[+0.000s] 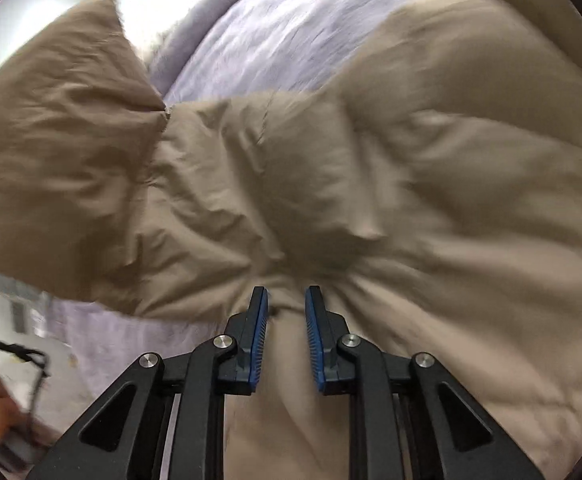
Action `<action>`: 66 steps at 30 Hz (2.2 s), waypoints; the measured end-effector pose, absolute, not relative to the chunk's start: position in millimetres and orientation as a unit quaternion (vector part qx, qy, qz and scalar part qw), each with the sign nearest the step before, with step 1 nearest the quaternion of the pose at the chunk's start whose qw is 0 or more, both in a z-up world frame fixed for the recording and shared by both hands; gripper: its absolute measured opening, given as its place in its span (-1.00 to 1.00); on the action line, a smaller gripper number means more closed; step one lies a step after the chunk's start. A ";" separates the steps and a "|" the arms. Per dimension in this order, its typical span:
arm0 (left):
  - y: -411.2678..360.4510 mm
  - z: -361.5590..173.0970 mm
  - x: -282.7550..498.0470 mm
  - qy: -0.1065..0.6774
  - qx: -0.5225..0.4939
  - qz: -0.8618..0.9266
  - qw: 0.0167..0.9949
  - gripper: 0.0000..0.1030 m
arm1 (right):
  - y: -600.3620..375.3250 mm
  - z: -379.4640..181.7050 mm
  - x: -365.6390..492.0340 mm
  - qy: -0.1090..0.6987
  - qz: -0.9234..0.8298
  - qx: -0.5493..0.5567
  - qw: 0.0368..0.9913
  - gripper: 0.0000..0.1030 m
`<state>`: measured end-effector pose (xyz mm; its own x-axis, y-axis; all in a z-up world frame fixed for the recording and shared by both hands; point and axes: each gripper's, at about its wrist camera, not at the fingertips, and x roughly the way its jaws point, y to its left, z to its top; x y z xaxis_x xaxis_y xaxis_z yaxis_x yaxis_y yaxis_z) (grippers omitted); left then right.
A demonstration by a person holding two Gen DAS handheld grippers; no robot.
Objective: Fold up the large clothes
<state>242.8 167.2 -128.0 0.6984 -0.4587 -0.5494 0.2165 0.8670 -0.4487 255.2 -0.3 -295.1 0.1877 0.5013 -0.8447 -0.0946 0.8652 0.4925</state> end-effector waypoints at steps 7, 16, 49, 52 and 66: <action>2.4 -163.7 246.2 0.396 -0.056 -0.244 0.884 -0.86 | -124.7 -247.6 209.3 0.558 0.101 0.190 0.802 -0.58; -88.9 -244.3 223.4 0.467 0.138 -0.182 0.854 -0.85 | -260.1 -239.0 160.0 0.546 -0.004 0.220 0.808 -0.58; 253.2 -256.3 279.2 0.531 -0.329 -0.145 0.767 0.91 | -57.0 -238.9 207.4 0.405 0.043 -0.258 0.876 -0.98; 234.2 -280.0 300.3 0.548 -0.365 -0.170 0.733 0.91 | -108.1 -222.9 219.6 0.426 -0.009 -0.131 0.895 -0.98; 139.5 -184.1 241.2 0.397 -0.016 -0.185 0.899 -0.53 | -221.4 -227.5 194.9 0.507 -0.053 0.115 0.853 0.08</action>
